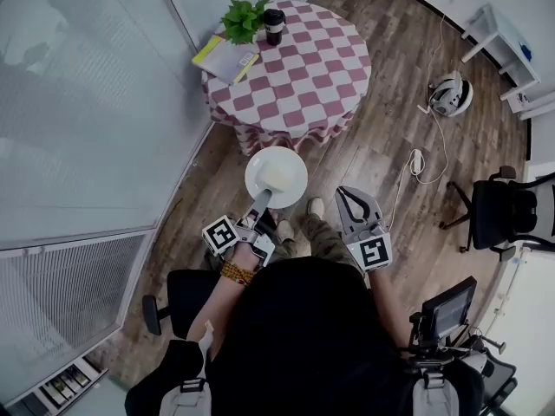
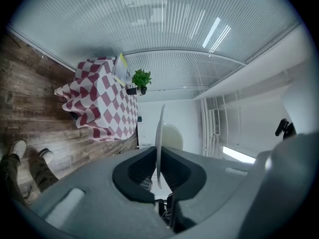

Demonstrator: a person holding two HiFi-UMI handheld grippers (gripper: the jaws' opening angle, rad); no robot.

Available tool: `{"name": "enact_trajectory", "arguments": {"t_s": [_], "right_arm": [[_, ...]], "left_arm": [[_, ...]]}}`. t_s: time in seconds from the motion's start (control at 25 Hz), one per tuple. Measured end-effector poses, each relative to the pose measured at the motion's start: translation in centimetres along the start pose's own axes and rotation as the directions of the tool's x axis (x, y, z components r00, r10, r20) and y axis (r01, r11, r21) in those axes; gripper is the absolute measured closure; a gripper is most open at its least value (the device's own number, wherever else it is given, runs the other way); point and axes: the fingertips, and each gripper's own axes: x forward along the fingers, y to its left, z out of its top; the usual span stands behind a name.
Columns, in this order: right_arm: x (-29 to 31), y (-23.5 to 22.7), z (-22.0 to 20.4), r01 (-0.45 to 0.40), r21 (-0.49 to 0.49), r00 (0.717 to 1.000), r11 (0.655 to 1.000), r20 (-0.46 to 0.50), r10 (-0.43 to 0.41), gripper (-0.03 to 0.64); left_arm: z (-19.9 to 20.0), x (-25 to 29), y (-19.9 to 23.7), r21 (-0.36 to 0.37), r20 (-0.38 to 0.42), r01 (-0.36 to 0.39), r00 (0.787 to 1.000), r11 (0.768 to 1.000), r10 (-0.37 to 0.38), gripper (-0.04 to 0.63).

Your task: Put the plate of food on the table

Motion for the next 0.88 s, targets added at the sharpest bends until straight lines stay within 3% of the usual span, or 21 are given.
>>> {"name": "enact_trajectory", "arguments": {"t_s": [0.2,0.52,0.88], "right_arm": [[1.3,-2.0,-1.1,0.007,0.025,1.0,1.0,0.003,-0.007,0.603],[4.9,-6.1,-2.1,-0.064,0.031,0.998,0.997,0.023,0.063,0.603],[9.0,-15.1,-3.7,-0.104,0.031,0.994,0.994,0.024,0.103,0.603]], "left_arm": [[0.6,2.5,-0.3,0.01,0.0,0.001,1.0,1.0,-0.001,0.574],[1.7,6.5,-0.2,0.001,0.062,-0.031,0.998,1.0,0.031,0.574],[3.5,15.3,0.2,0.002,0.115,-0.047,0.992,0.999,0.047,0.574]]}}
